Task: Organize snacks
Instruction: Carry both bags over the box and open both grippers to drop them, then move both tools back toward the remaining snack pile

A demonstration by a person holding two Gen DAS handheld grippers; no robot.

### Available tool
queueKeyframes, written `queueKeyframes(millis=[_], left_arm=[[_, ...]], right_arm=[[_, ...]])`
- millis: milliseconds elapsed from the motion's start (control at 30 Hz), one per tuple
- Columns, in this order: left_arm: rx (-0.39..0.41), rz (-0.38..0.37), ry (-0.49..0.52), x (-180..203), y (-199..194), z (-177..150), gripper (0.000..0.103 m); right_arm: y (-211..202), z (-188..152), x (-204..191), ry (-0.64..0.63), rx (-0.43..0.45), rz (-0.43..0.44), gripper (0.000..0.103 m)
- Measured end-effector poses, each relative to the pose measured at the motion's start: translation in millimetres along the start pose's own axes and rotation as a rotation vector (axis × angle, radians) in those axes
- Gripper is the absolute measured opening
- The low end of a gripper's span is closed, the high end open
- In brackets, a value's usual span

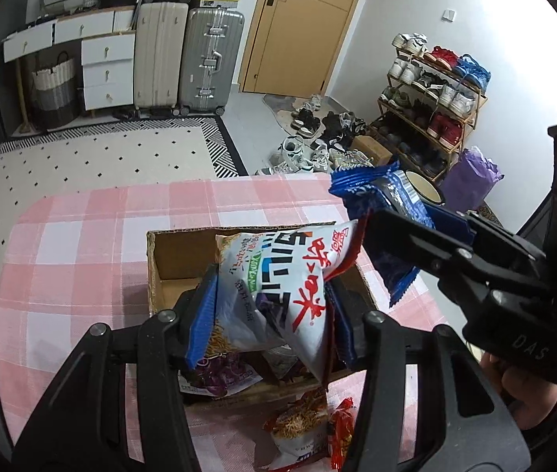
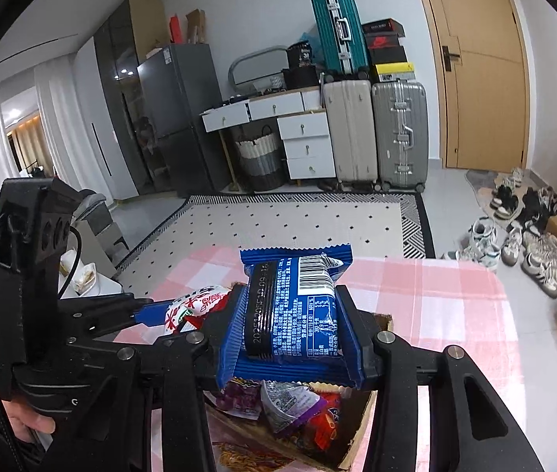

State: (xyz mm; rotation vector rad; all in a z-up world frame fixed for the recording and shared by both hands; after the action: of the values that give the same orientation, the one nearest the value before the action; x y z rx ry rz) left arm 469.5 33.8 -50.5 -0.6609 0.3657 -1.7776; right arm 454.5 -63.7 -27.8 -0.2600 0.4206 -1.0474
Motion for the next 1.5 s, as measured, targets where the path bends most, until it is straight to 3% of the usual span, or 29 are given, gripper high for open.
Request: queueKeyframes(millis=[33,133,200,333,1133,1400,1500], left_arm=[[-0.003,0.011,-0.004,-2.2,3.7,-0.4,0.049],[-0.036,0.007,0.009,-3.1,15.1,-5.2,0.054],[-0.038,0.017,0.017,-2.1,16.4,-9.4,0.057],[-0.015,0.015,0.015,-1.5,11.7,-10.1,0.07],[0.044,0.075,0.065,31.4,-79.3,-27.7,0.086],[0.059,0.051,0.08,48.7,-105.5,-43.4,0.087],[0.071,0.051,0.076,54.0,-115.4,-47.0,0.094]], right_arm=[[1.4,-1.9,1.1,0.0,-0.003,-0.001,0.046],[4.4,-6.4,1.7,0.003,-0.001,0.008,0.062],[3.5,-6.7,3.4,0.004,0.008,0.003,0.078],[-3.9,-6.8,2.8,-0.012,0.027,0.004,0.078],[-102.1,-10.0,-22.0,-0.022,0.127,0.004,0.095],[-132.1,-21.4,-27.8,0.001,0.139,0.009,0.095],[-141.9,-26.4,-33.2,0.0,0.14,0.021,0.096]])
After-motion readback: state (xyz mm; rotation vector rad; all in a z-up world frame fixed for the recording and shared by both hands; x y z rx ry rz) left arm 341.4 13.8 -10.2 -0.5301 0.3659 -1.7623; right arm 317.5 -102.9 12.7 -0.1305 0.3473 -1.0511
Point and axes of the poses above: each gripper's, at about its wrist camera, not at the fingertips, and y roughly the way its jaws point, x to its right, z to its top, the point moved 4 cm from there along y, roughly the way its jaws point, and after that the axes turned 10 degrees about x, right-handed, at the moved point
